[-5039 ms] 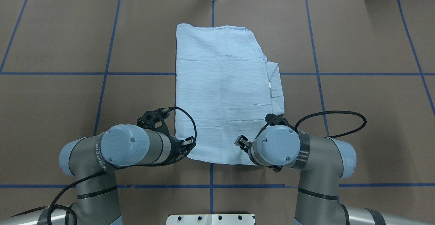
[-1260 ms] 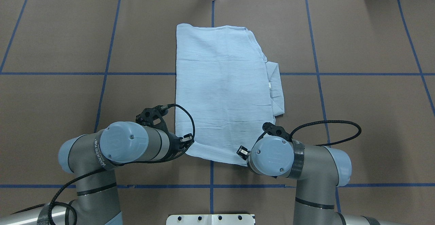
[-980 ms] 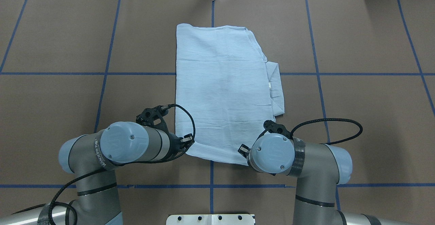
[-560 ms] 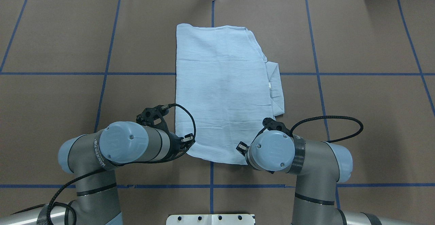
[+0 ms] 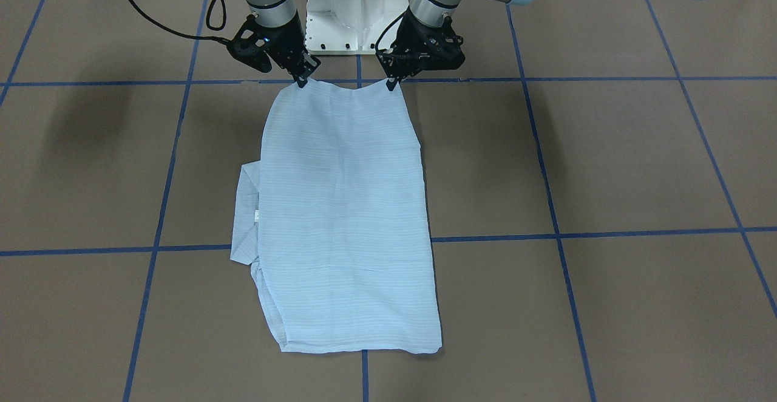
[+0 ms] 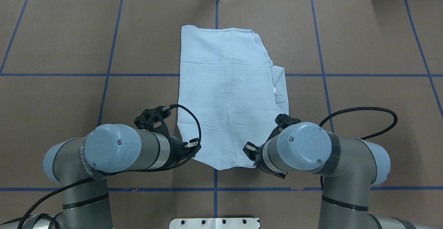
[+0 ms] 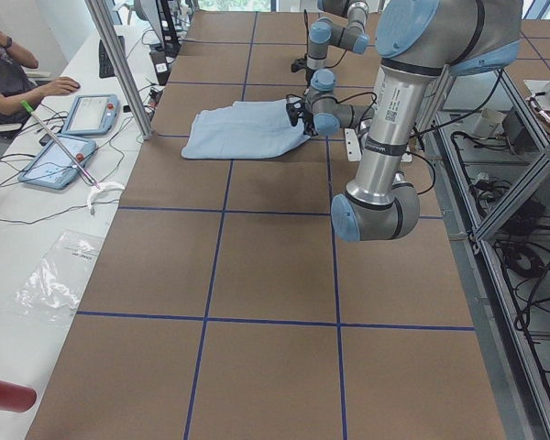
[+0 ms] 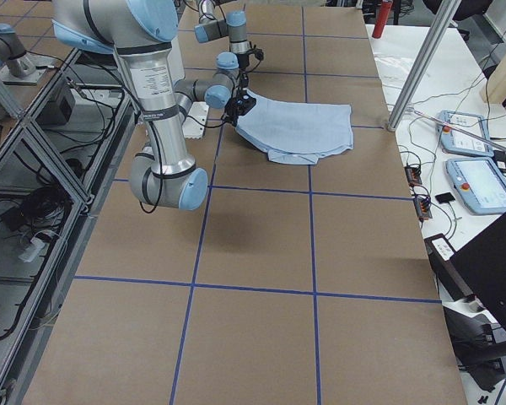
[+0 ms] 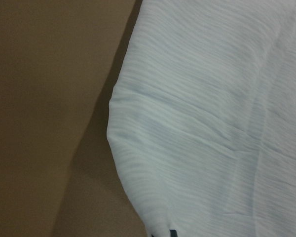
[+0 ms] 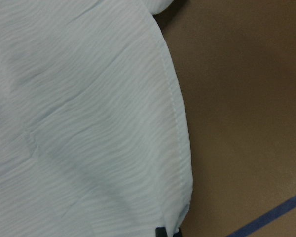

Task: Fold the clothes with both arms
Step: 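Lift the near edge with both grippers and fold it over the far half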

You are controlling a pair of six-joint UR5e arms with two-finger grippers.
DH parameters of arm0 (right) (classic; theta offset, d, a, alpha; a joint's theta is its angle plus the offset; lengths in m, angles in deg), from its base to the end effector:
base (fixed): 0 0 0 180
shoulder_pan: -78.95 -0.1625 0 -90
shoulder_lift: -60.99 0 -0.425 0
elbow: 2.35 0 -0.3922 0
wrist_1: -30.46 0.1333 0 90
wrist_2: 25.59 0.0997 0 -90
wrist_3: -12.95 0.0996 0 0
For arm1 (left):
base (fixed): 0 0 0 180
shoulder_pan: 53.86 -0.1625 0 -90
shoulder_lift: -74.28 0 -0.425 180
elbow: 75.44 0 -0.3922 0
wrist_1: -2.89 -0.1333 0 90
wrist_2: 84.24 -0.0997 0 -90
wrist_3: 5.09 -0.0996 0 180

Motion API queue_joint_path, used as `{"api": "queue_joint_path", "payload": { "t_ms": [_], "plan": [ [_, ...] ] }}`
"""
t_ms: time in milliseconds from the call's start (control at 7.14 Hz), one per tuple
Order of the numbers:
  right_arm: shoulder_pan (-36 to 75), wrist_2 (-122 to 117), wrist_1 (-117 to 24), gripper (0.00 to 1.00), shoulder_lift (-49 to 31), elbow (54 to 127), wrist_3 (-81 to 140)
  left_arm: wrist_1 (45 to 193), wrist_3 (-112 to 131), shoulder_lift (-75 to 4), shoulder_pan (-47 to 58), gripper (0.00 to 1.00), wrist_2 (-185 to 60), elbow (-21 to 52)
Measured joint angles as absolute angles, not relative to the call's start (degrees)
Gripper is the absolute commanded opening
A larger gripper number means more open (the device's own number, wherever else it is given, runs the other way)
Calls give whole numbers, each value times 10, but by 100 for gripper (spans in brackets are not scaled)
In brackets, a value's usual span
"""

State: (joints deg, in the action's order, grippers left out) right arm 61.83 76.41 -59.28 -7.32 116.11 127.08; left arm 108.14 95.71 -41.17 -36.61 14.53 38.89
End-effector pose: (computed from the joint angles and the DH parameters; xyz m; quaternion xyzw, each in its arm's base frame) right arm -0.4896 -0.2686 0.2416 -0.1203 -0.4170 0.2753 0.8578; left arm 0.5067 -0.2810 0.1980 -0.0342 0.5387 -0.1639 0.8257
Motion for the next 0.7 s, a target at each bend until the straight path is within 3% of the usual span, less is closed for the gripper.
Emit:
{"api": "queue_joint_path", "payload": {
  "t_ms": [420,700],
  "plan": [
    [639,806,-592,0,-90,1246,1270,1007,962,-412,-431,0,174,494],
    [634,838,-593,0,-91,1278,1269,1001,967,-410,-449,0,177,527]
  ]
}}
